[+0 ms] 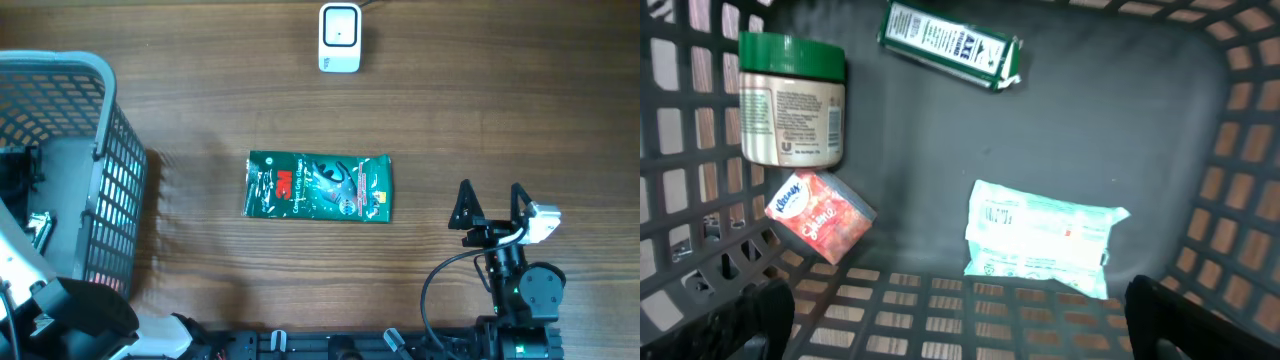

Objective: Scan the item barcode
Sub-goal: 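Reach into the basket and grasp the green-lidded jar with left gripper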

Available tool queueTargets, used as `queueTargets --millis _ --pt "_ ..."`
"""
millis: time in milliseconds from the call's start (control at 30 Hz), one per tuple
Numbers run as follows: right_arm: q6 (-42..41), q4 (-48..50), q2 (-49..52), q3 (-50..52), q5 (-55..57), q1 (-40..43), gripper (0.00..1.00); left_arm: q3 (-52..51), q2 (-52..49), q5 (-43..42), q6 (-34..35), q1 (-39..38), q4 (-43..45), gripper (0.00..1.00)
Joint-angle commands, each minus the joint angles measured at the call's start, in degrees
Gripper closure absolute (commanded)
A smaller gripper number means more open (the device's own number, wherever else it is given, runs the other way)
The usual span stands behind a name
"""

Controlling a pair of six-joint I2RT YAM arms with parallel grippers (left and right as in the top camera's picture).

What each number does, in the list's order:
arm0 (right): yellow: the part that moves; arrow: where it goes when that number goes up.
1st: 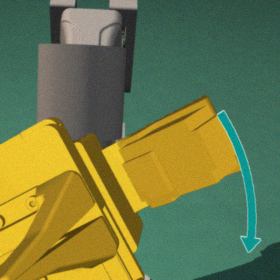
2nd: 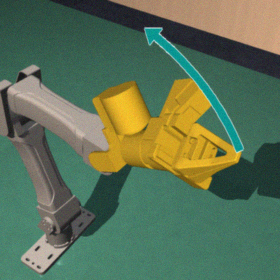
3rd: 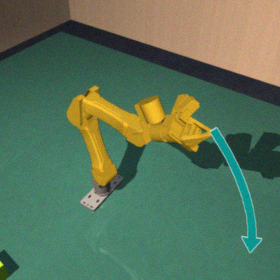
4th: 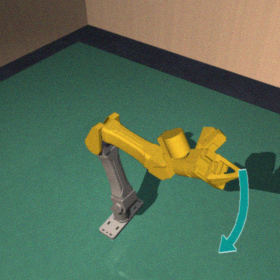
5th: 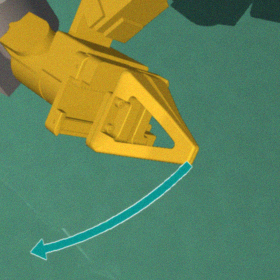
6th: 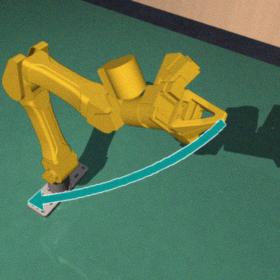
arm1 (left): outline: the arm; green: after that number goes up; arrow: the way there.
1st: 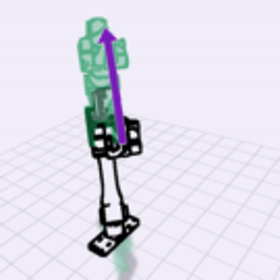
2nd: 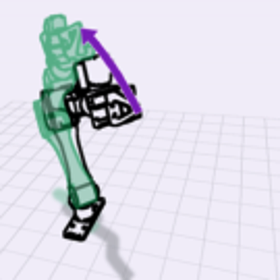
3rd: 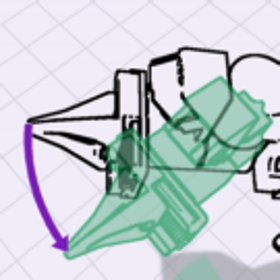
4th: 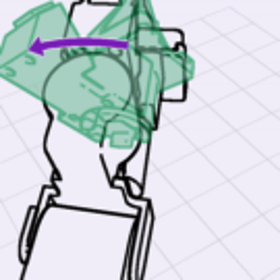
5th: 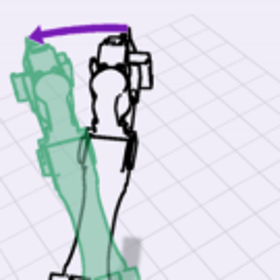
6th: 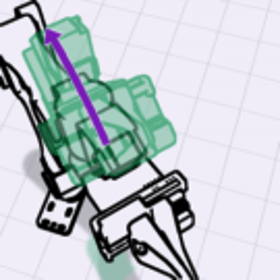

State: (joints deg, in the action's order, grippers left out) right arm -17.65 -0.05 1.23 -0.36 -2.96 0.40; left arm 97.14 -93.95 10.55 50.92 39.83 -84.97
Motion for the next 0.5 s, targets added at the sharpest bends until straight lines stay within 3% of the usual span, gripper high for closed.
queueTargets --millis 0,467 --pt "0.7 0.1 -0.2 0.1 -0.5 -0.2 0.00 -4.3 0.2 1.0 0.8 0.2 1.5 0.00" --pt "0.8 0.1 -0.2 0.1 -0.5 -0.2 0.00 -16.4 0.2 5.7 1.5 0.3 8.3 0.00"
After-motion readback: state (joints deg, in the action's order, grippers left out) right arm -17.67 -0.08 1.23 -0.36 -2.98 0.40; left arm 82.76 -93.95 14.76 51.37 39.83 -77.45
